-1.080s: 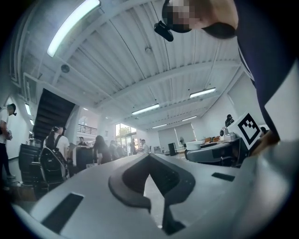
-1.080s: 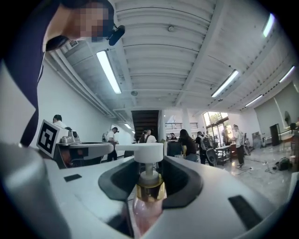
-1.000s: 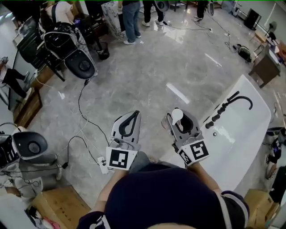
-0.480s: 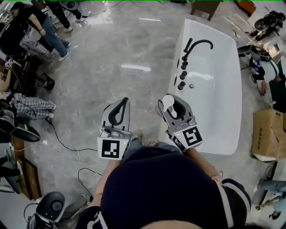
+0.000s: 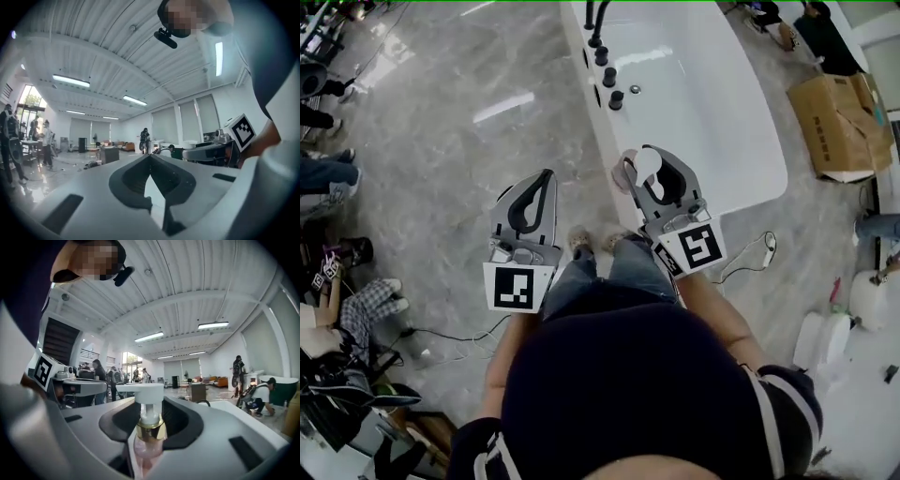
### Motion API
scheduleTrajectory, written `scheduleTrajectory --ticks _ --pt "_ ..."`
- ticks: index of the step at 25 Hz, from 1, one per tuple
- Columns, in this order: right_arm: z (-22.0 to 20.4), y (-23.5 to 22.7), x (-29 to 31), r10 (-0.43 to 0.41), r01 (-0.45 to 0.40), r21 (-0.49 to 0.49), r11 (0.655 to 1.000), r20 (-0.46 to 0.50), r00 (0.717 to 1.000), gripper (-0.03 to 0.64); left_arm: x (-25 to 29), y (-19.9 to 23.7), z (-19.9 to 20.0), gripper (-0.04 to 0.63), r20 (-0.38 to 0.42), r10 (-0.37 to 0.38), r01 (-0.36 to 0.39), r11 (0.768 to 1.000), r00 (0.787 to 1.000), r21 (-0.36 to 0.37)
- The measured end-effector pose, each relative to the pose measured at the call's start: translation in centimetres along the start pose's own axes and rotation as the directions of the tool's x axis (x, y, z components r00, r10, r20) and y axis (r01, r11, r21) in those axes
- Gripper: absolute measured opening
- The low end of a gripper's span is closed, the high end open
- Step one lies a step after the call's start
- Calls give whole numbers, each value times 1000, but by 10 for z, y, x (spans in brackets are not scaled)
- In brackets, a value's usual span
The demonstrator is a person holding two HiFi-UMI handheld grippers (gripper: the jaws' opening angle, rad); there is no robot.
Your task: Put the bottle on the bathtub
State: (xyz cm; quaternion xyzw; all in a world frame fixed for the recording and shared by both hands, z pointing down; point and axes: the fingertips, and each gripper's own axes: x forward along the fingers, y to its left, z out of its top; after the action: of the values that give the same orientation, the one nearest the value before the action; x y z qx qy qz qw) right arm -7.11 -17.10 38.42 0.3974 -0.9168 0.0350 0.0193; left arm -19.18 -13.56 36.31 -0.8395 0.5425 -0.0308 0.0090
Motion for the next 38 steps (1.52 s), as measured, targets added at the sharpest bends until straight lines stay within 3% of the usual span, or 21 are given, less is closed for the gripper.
scheduleTrajectory --ticks 7,14,19,29,38 --pt "-52 -46 -34 -194 194 -4 981 -48 980 153 31 -40 -38 23 -32 -194 193 981 981 -33" --pt "-107 -83 -58 -275 279 24 960 -107 956 152 63 -85 -66 23 -78 -300 299 954 951 -24" --pt "-149 -101 -57 -261 264 2 964 -154 953 152 84 -107 -96 23 -110 -331 327 943 937 -57" --pt "-213 -135 -51 -222 233 12 972 -263 939 152 110 -136 -150 23 -229 -348 348 936 909 -42" --pt "-234 -139 -35 -218 234 31 972 -270 938 150 111 -141 -169 23 -259 -356 350 934 898 -71"
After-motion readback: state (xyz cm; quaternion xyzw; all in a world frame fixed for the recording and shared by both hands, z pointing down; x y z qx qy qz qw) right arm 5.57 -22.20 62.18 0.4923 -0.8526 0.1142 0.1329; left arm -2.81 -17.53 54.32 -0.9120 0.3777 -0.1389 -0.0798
